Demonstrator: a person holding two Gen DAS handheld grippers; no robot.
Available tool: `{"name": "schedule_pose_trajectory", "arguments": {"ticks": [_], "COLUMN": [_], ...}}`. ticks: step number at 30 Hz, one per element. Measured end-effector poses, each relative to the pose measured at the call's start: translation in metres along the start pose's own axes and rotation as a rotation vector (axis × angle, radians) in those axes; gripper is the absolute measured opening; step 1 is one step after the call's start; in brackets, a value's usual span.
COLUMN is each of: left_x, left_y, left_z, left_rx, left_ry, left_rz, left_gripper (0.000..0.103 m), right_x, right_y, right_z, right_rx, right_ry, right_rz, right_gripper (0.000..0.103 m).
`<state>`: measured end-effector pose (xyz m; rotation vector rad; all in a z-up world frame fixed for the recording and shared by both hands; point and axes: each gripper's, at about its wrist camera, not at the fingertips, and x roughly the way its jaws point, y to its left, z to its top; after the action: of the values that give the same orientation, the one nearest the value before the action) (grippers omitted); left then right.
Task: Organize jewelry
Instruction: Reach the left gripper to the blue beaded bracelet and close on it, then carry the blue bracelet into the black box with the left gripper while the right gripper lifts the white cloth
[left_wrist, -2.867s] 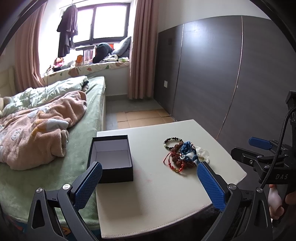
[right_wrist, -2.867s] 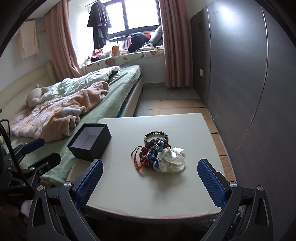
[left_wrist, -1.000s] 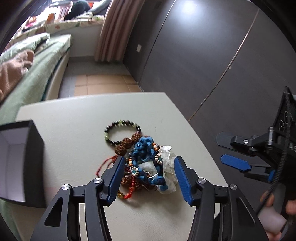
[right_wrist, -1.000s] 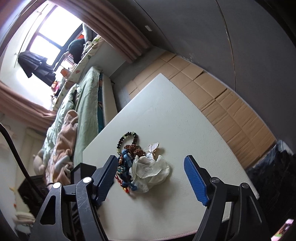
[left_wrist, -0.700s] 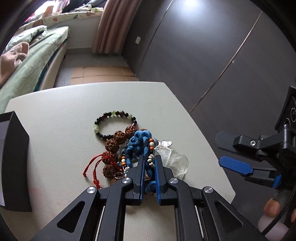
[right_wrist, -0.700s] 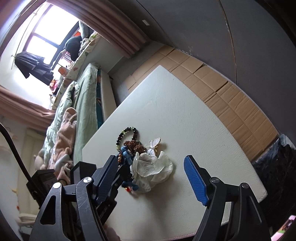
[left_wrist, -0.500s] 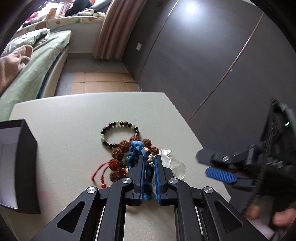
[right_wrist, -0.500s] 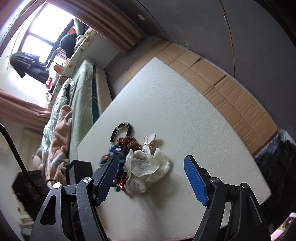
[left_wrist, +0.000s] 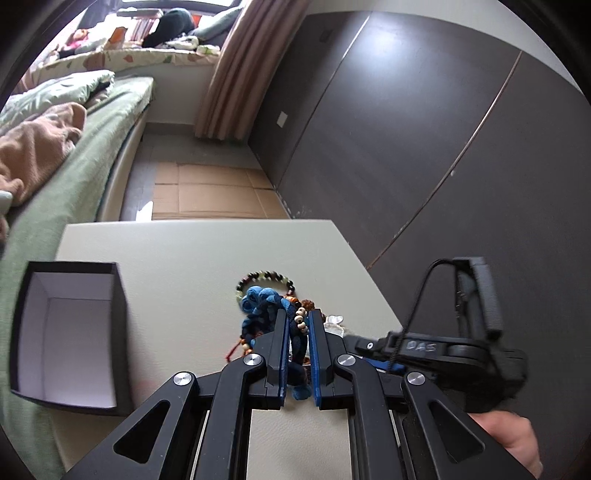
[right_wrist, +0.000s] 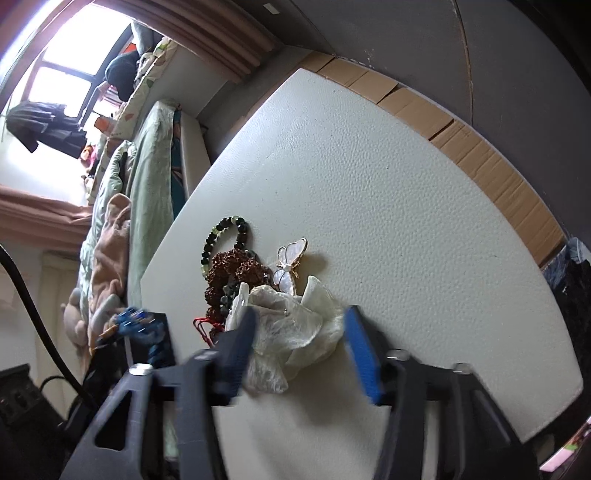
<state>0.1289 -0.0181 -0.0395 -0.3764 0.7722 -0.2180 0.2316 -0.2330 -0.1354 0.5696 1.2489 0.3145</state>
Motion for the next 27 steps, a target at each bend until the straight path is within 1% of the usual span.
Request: {"name": "schedule_pose_trajectory", "arguments": {"ticks": [1,2,3,5,8,9,12,18,21,27], "left_x": [-0.007,-0.012,-0.017,-0.028,-0.042,-0.047,-0.055,-0.070,-0.075,-0.089], "left_y": [0.002,0.005,0.007,0.011,0.020,0.024,0.035,0.061,0.078,0.096], "left_z": [0.001,0.002,0.003,0.004,0.006,0.007,0.009,0.010,0.012,0.013], "left_rx": [-0.004,-0.007,-0.009,-0.012,-0.023,-0.029,-0.044,-0.064,-0.090,-0.134], "left_ry": [-0.011,-0.019,-0.028,-0.049,-0.080,-0.088,-0.101,-0.125,-0.132,-0.159], "left_rz": [0.001,0.002,0.004,0.012,0.021,0.026,0.040,0.080,0.100,0.126], "left_gripper": [0.010,0.010,0.010,0.010,0.010,0.010,0.010,0.010,0.010,0.010], "right_x": [0.002,0.004,0.003,-0.006,-0.026,-0.034,-0.049,-0.060,-0.063,-0.067], "right_y": [0.000,-0.001,-0.002,0.001,0.016,0.023,0.038,0.061,0.073,0.098], "right_z": [0.000,0.000,-0.001,-0.002,-0.003,-0.005,-0.010,-0.023,-0.029,-0.041], "right_rx": [-0.003,0.001,0.011,0.006,-0.048,-0.075,-0.135,-0.205,-0.232,-0.293], "right_ry": [0.005,0.011,0.005,-0.035,-0.105,-0.130,-0.175,-0.205,-0.216,-0.234], "right_rz": [-0.005,-0.003,0.008,0.049,0.088,0.113,0.154,0.218,0.252,0.327], "right_gripper": [0.011,0.004,0.004,0.003,0.003,0.003,0.003,0.003,0.003,0.003]}}
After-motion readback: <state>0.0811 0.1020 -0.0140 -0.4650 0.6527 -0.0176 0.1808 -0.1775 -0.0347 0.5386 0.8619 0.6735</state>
